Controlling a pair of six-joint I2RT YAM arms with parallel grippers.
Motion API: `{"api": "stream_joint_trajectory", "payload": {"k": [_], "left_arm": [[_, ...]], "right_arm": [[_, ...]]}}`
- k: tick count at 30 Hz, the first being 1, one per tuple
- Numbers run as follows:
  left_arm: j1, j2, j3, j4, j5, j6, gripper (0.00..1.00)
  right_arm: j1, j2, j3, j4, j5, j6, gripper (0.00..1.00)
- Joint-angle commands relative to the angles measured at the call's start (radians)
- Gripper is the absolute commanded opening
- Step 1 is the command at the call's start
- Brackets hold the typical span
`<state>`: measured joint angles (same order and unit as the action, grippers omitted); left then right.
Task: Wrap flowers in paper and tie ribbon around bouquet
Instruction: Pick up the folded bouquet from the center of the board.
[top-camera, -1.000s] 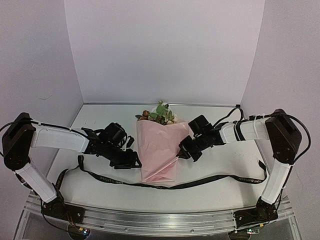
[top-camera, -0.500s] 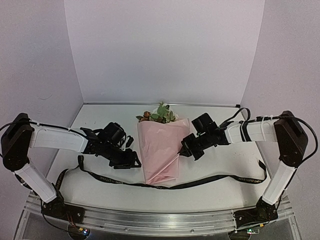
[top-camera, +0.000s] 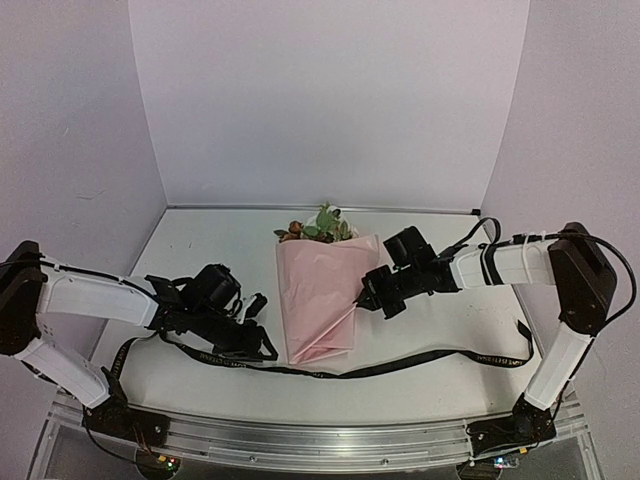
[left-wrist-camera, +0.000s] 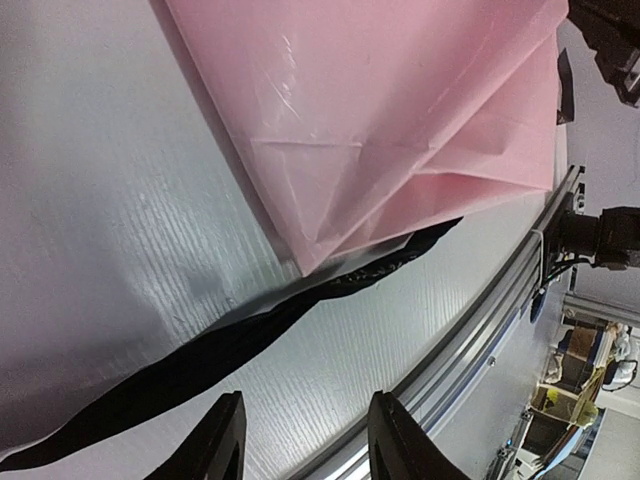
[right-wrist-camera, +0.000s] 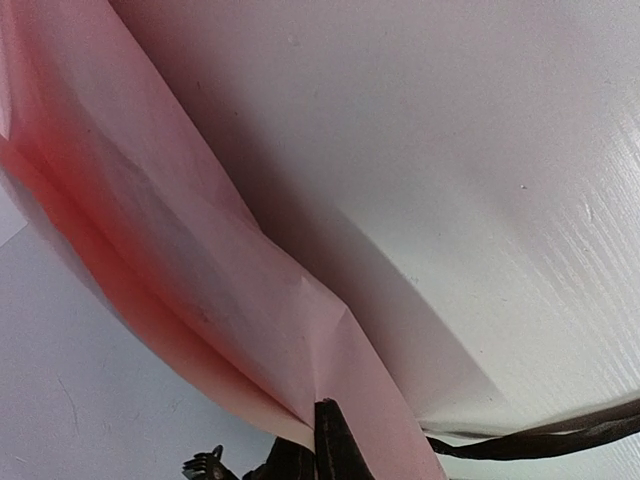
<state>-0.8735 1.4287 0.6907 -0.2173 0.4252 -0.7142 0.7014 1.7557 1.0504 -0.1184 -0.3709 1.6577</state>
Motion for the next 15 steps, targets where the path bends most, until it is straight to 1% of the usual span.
{"api": "stream_joint_trajectory", "payload": {"k": [1,3,6,15], "left_arm": [[-0.019,0.029,-0.026,0.111,0.044,-0.014,0.40],[-0.021,0.054,-0.031,0.131,0.047,-0.020,0.36],[-0.023,0.073,-0.034,0.142,0.021,-0.026,0.33],[-0.022,0.139,-0.040,0.162,-0.018,-0.060,0.19]], "right_arm": [[0.004,-0.027,-0.013,0.057,0.042,0.055,0.00],[0.005,-0.033,-0.020,0.068,0.050,0.068,0.00],[0.004,-0.042,-0.029,0.075,0.053,0.081,0.00],[0.013,-0.074,-0.076,0.111,0.075,0.137,0.00]]}}
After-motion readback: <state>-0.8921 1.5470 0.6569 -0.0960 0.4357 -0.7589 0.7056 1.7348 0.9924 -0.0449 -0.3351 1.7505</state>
